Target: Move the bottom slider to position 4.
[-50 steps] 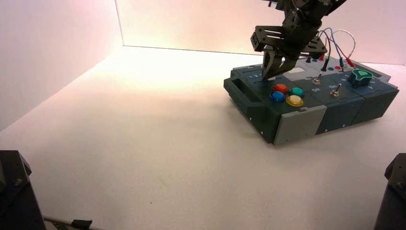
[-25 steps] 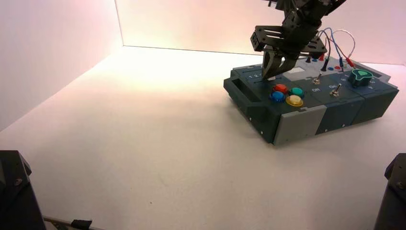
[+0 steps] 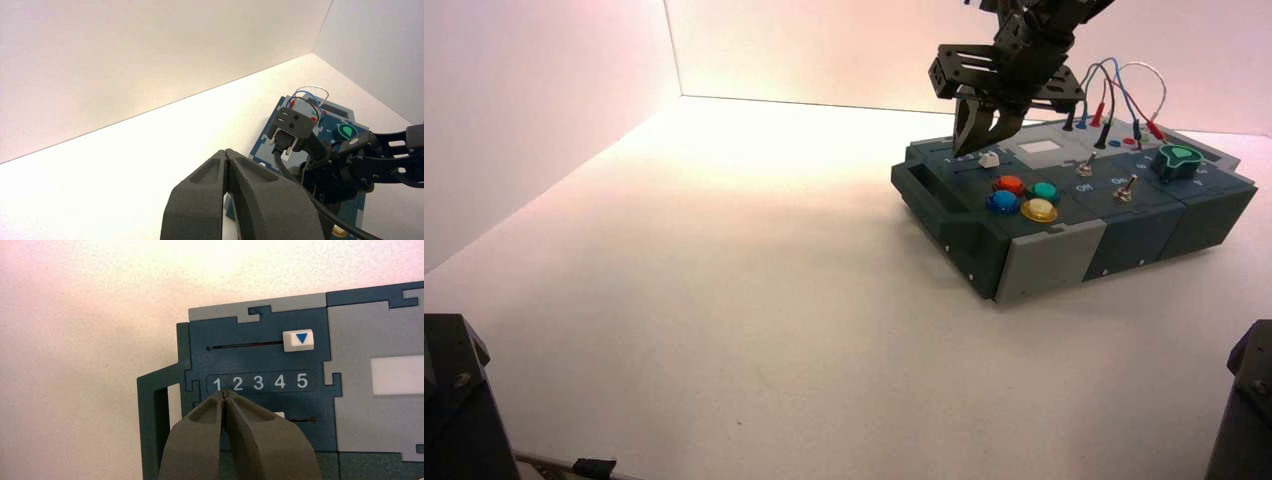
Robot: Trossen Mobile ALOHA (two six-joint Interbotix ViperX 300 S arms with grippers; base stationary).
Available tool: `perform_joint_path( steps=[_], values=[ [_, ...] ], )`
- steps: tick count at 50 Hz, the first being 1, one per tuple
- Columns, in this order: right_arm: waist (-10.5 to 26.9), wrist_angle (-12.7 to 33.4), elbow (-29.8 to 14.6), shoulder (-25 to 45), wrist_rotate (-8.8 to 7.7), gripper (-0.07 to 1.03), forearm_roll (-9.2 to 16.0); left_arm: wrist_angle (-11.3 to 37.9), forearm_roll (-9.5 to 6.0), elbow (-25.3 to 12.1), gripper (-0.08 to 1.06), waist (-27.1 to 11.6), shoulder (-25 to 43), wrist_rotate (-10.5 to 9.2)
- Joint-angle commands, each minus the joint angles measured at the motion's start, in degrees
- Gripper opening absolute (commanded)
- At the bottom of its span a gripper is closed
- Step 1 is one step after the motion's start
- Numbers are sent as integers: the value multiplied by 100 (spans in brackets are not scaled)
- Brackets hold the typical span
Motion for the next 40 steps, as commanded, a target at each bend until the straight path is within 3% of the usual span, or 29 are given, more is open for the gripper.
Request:
perform_joint_path(
  steps=[1,40],
  values=[
    [18,-18,-132,-79,-18,-2,-9,-53,9,-149,-3,26,-53,26],
    [18,-299,-44,-642,-62,-2,-88,-62,9,-132,-3,70,-44,26]
  ],
)
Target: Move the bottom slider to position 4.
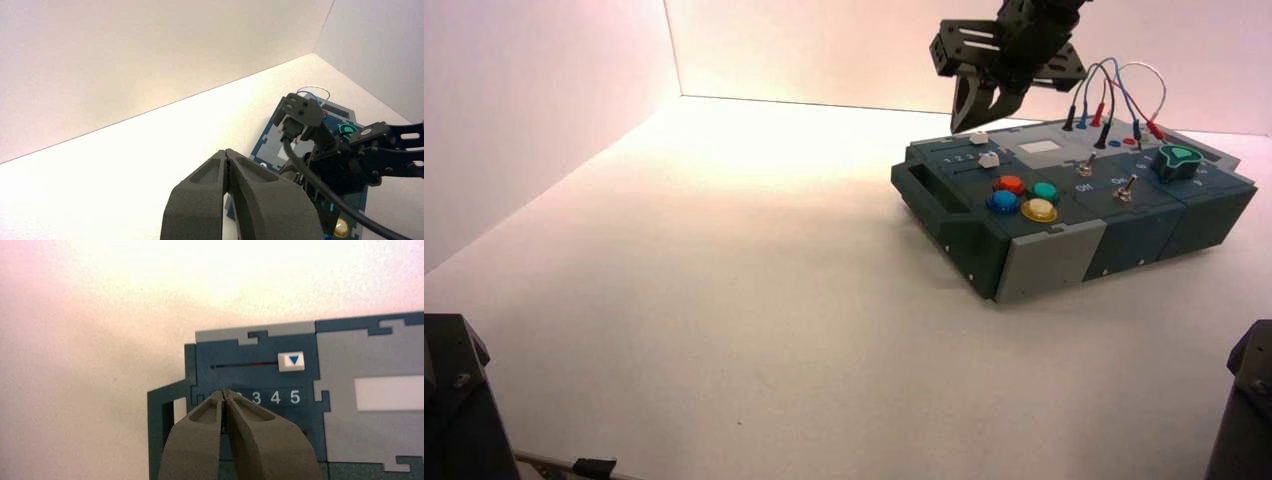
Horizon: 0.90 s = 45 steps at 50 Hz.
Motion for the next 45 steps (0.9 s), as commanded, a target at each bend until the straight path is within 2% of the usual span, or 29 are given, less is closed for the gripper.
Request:
perform_joint_path(
  steps=[1,45],
  values=[
    [18,-79,-44,-290,-35,-2,-9,-53,9,-141,-3,44,-35,26],
    [18,-70,-44,-281,-35,-2,-88,-44,9,-123,-3,70,97,26]
  ],
)
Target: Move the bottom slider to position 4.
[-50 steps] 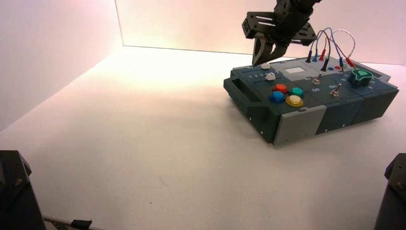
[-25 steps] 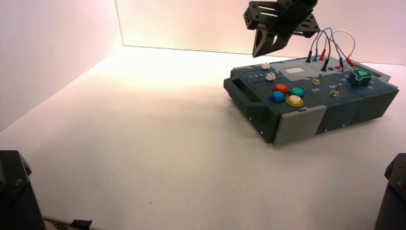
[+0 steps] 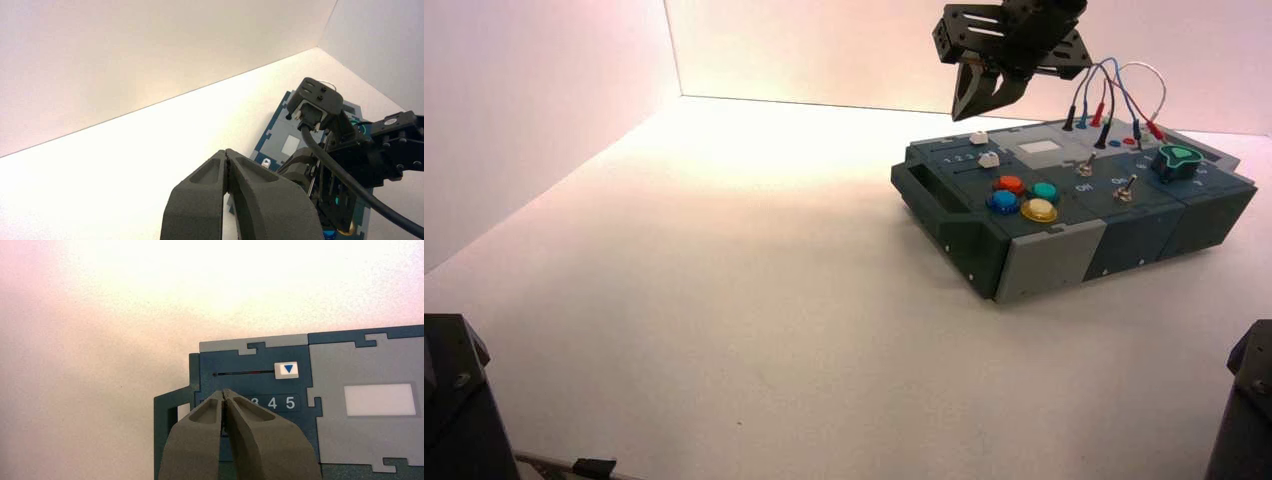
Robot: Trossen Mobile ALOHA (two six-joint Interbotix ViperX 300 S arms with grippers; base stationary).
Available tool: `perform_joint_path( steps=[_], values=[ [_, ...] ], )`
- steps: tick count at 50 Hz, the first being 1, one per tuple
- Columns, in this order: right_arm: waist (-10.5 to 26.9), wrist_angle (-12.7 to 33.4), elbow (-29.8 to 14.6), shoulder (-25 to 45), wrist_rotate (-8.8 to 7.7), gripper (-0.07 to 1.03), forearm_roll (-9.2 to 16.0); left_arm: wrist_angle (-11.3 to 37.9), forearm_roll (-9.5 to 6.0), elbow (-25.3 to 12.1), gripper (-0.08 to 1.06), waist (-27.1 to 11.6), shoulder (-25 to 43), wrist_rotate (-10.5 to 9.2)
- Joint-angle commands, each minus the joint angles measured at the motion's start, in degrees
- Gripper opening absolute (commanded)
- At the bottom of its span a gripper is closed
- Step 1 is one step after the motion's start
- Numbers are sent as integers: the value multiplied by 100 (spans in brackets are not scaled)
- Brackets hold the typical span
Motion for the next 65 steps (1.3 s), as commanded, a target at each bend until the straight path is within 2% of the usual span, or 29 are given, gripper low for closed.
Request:
perform_joint_path(
  steps=[1,21,41,65],
  values=[
    [18,-53,-53,-149,-26,-2,-35,-44,9,-132,-3,26,-44,26],
    [18,-79,-53,-158,-26,-2,-79,-44,9,-123,-3,35,-26,35],
    [18,-105,-158,-237,-18,-2,-114,-44,18,-97,-3,360,-70,35],
    [18,-105,-114,-396,-18,-2,-185,-9,-18,-44,-3,360,-167,0]
  ],
)
